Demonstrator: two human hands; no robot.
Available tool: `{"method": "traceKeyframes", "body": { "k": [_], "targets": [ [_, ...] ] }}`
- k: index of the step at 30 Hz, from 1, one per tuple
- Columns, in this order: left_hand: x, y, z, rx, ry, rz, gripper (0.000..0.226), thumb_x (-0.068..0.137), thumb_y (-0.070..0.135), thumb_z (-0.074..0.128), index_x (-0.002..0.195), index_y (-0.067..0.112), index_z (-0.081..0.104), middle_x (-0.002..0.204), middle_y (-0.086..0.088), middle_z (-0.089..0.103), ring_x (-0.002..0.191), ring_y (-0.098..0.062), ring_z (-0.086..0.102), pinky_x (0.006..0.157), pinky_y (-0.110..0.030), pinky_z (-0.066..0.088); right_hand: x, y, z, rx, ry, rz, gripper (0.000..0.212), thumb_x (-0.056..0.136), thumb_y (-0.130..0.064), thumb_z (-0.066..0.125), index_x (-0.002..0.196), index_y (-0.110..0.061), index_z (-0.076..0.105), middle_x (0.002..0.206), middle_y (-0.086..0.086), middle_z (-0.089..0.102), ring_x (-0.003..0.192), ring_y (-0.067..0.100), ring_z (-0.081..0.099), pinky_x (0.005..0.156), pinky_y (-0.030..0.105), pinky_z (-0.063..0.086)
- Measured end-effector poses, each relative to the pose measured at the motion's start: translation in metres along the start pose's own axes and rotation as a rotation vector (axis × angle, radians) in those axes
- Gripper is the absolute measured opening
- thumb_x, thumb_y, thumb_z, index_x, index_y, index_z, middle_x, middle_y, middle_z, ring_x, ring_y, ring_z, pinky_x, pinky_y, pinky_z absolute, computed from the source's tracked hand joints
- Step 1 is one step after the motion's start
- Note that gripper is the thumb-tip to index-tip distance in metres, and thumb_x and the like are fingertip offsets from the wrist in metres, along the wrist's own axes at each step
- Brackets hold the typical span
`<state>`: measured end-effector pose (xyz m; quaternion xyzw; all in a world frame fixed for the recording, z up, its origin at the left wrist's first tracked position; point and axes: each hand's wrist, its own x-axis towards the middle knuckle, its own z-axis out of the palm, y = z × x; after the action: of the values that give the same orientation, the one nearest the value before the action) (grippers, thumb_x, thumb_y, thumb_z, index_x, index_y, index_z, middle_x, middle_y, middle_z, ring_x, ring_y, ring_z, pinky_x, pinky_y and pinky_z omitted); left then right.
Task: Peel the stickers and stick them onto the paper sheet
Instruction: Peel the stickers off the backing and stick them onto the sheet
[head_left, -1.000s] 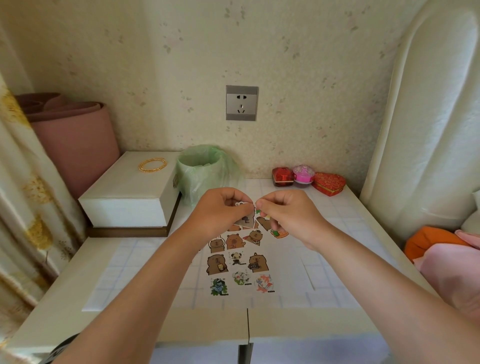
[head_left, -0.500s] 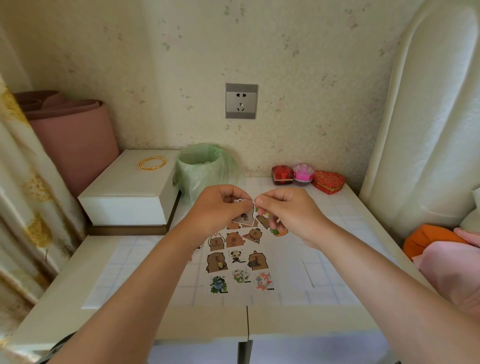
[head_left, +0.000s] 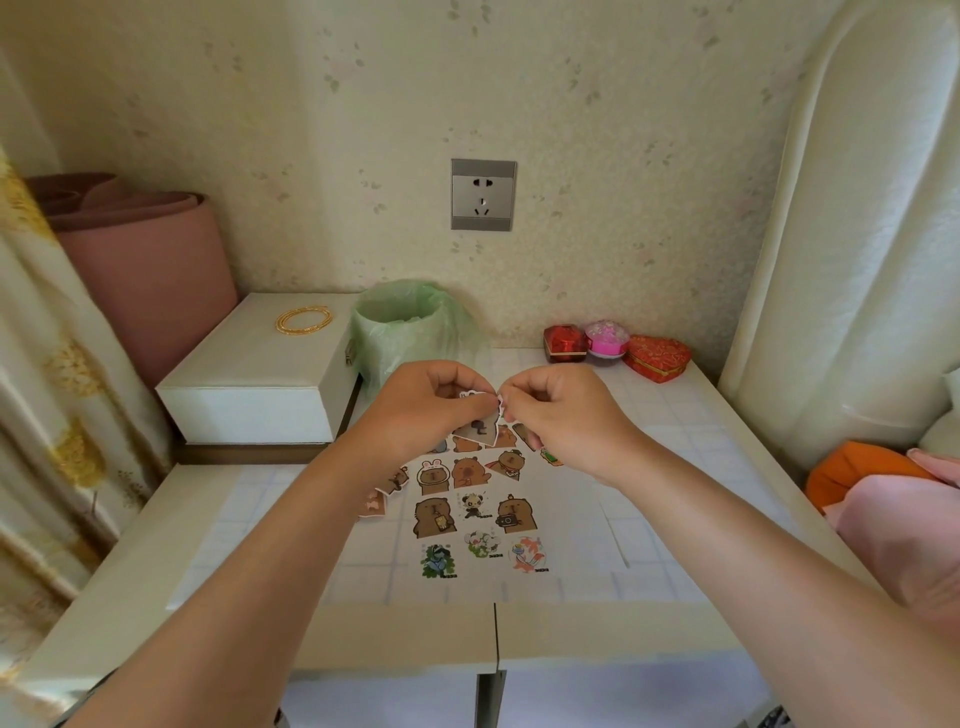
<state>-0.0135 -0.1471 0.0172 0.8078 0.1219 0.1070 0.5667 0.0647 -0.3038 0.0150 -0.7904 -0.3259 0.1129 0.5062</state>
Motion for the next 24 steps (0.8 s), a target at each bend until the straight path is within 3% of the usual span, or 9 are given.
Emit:
{"method": "traceKeyframes", "body": {
  "k": [2,4,6,8,11,14,18,24],
  "targets": [
    [0.0,-0.001,-0.003,0.007,0.003,-0.003,0.005,0.086,0.014,0.075,0.091,0.013,0.074,0.076,-0.007,0.076,0.069,-0.017,0.071,0.07,-0.04,0.057,0.0,-0.002,0.001,0.013,-0.003,0.008,0.026,0.098,-0.01,0.056,0.076,-0.013,0.069,0.042,-0.014,0.054,0.036,0.002,0.044,0.042,0.011,0.034],
    [-0.001,-0.001,-0.006,0.008,0.019,0.0,0.003,0.087,0.013,0.074,0.089,0.014,0.073,0.072,-0.003,0.075,0.061,-0.009,0.068,0.055,-0.02,0.049,0.001,-0.004,0.003,0.045,-0.003,0.016,0.025,0.099,-0.014,0.058,0.078,-0.013,0.07,0.046,-0.014,0.058,0.038,0.003,0.045,0.042,0.013,0.036],
    [-0.001,-0.003,-0.009,-0.006,0.042,0.001,0.003,0.086,0.012,0.074,0.088,0.014,0.074,0.073,-0.002,0.075,0.06,-0.008,0.068,0.053,-0.013,0.046,0.003,-0.005,0.005,0.11,0.0,0.028,0.02,0.098,-0.017,0.061,0.084,-0.012,0.074,0.059,-0.01,0.066,0.044,0.011,0.05,0.043,0.017,0.039],
    [-0.001,-0.004,-0.013,-0.012,0.048,-0.001,0.004,0.086,0.012,0.075,0.089,0.014,0.074,0.076,-0.005,0.076,0.064,-0.011,0.071,0.058,-0.014,0.049,0.005,-0.006,0.007,0.142,0.004,0.04,0.014,0.096,-0.017,0.065,0.089,-0.012,0.076,0.065,-0.008,0.069,0.046,0.014,0.051,0.042,0.017,0.04],
    [-0.004,-0.007,-0.017,-0.015,0.022,0.003,0.004,0.086,0.011,0.074,0.09,0.013,0.074,0.076,-0.008,0.076,0.064,-0.012,0.071,0.064,-0.018,0.055,0.005,-0.005,0.012,0.073,0.01,0.034,0.013,0.095,-0.018,0.066,0.09,-0.012,0.076,0.046,-0.015,0.059,0.039,0.002,0.047,0.042,0.013,0.037],
    [-0.006,-0.01,-0.021,-0.015,0.009,0.011,0.004,0.086,0.012,0.074,0.089,0.013,0.075,0.078,-0.01,0.076,0.068,-0.017,0.072,0.071,-0.026,0.058,0.007,-0.005,0.018,0.034,0.002,0.006,0.016,0.096,-0.019,0.063,0.085,-0.016,0.076,0.046,-0.013,0.057,0.042,0.004,0.048,0.047,0.019,0.04],
    [-0.007,-0.014,-0.026,-0.015,0.029,0.017,0.004,0.085,0.011,0.075,0.089,0.011,0.075,0.077,-0.01,0.076,0.066,-0.017,0.07,0.068,-0.024,0.058,0.009,-0.007,0.027,0.015,-0.035,-0.008,0.026,0.098,-0.016,0.059,0.076,-0.018,0.07,0.043,-0.012,0.054,0.04,0.002,0.046,0.047,0.018,0.04],
    [-0.008,-0.019,-0.034,-0.016,0.048,0.011,0.005,0.086,0.011,0.075,0.09,0.01,0.075,0.077,-0.011,0.075,0.066,-0.018,0.068,0.065,-0.021,0.054,0.013,-0.006,0.038,0.044,-0.03,0.024,0.027,0.099,-0.017,0.057,0.077,-0.008,0.07,0.043,-0.007,0.052,0.037,0.005,0.042,0.042,0.017,0.034]
  ]
}}
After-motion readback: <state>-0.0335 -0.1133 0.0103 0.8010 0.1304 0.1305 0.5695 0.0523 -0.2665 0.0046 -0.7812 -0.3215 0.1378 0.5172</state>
